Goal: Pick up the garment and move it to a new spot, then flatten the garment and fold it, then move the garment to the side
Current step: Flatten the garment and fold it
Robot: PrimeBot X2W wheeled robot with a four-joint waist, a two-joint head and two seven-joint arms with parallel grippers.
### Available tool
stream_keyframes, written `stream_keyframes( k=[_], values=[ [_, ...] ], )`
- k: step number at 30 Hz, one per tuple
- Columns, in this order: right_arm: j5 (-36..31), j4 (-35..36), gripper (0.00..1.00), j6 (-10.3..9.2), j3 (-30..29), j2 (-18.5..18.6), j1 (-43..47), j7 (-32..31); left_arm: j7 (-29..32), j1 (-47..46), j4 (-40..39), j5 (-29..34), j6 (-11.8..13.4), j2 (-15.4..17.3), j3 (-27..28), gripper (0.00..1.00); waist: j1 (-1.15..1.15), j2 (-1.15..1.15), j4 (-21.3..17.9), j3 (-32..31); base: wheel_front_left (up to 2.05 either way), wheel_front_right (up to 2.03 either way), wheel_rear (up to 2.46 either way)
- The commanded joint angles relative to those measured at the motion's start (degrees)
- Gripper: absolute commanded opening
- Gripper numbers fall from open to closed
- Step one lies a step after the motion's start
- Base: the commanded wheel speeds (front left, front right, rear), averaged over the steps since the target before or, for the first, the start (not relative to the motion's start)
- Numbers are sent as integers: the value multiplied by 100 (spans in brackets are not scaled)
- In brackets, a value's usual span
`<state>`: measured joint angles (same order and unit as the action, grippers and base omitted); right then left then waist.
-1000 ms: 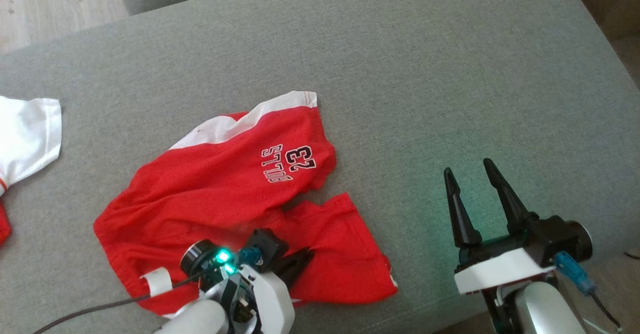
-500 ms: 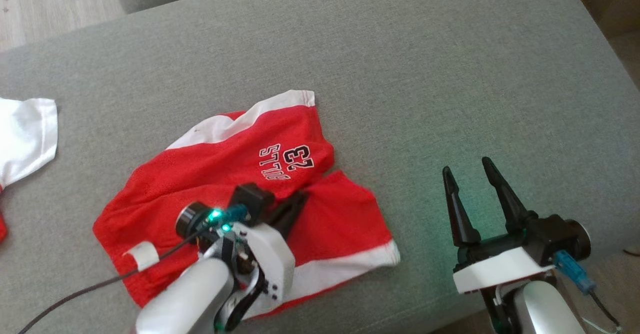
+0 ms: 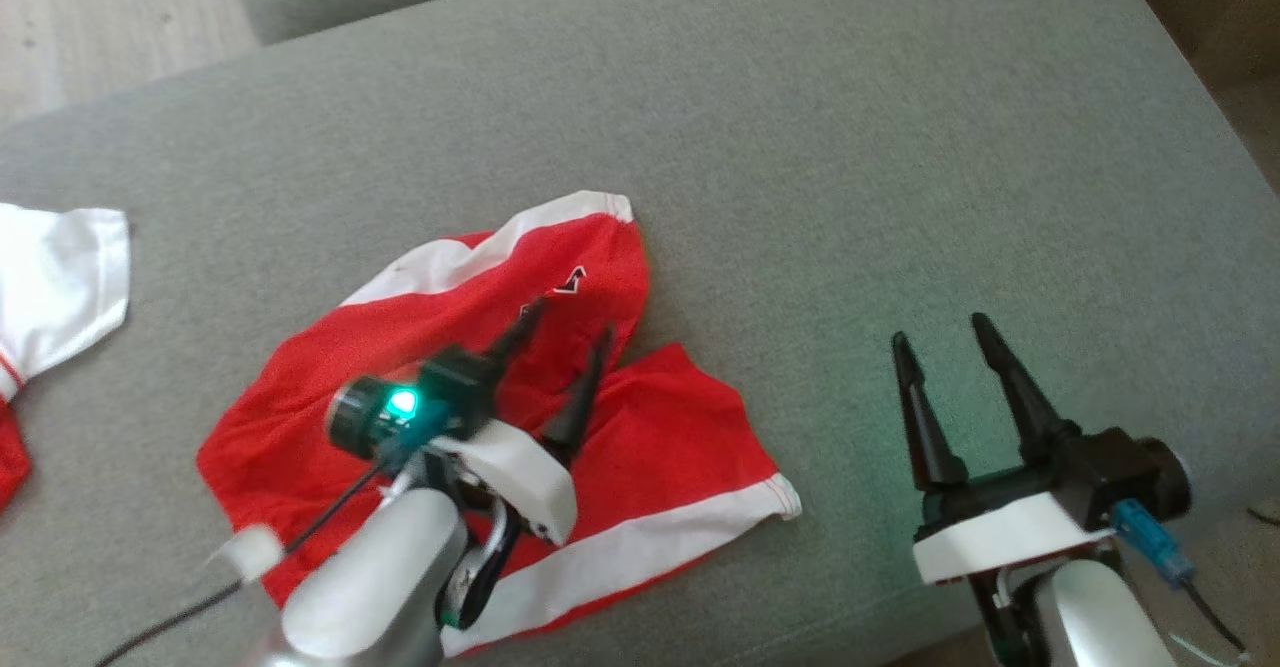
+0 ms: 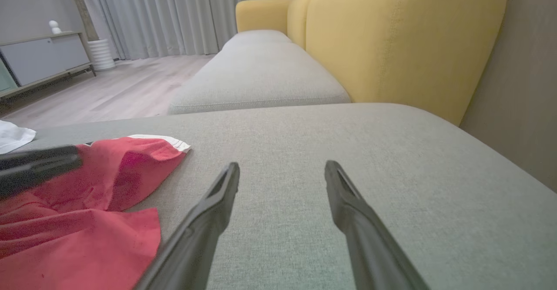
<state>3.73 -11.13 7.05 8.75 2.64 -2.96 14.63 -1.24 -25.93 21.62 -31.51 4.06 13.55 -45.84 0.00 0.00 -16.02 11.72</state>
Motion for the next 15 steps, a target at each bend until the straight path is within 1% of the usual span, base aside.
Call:
stream_keyframes(
  k=[1, 3, 6, 8, 9, 12, 13, 15],
  values=[
    [-73, 231, 100, 44, 16, 23, -89, 37, -380, 2, -318, 5, 143, 71, 381, 100, 0, 0, 110, -130, 0, 0, 0],
    [-182, 292, 100, 44, -84, 23, -55, 37, -758, 255, -547, -96, 288, 113, 597, 100, 0, 0, 214, -262, 0, 0, 0],
    [-278, 395, 100, 44, -320, 23, 15, 37, -1071, 732, -917, -238, 556, 223, 889, 100, 0, 0, 448, -481, 0, 0, 0],
    [-350, 412, 100, 44, -452, 23, 78, 37, -1195, 1064, -1167, -328, 718, 281, 1086, 100, 0, 0, 657, -624, 0, 0, 0],
    [-350, 412, 100, 44, -452, 23, 78, 37, -1195, 1064, -1167, -328, 718, 281, 1086, 100, 0, 0, 657, -624, 0, 0, 0],
    [-390, 351, 100, 44, -543, 23, 180, 37, -1309, 1529, -1375, -328, 933, 398, 1348, 100, 0, 0, 995, -826, 0, 0, 0],
    [-390, 313, 100, 44, -550, 23, 218, 37, -1329, 1661, -1394, -268, 980, 446, 1385, 100, 0, 0, 1116, -903, 0, 0, 0],
    [-474, 214, 100, 44, -559, 23, 299, 37, -1355, 1942, -1438, -287, 1044, 444, 1532, 100, 0, 0, 1321, -1026, 0, 0, 0]
  ],
)
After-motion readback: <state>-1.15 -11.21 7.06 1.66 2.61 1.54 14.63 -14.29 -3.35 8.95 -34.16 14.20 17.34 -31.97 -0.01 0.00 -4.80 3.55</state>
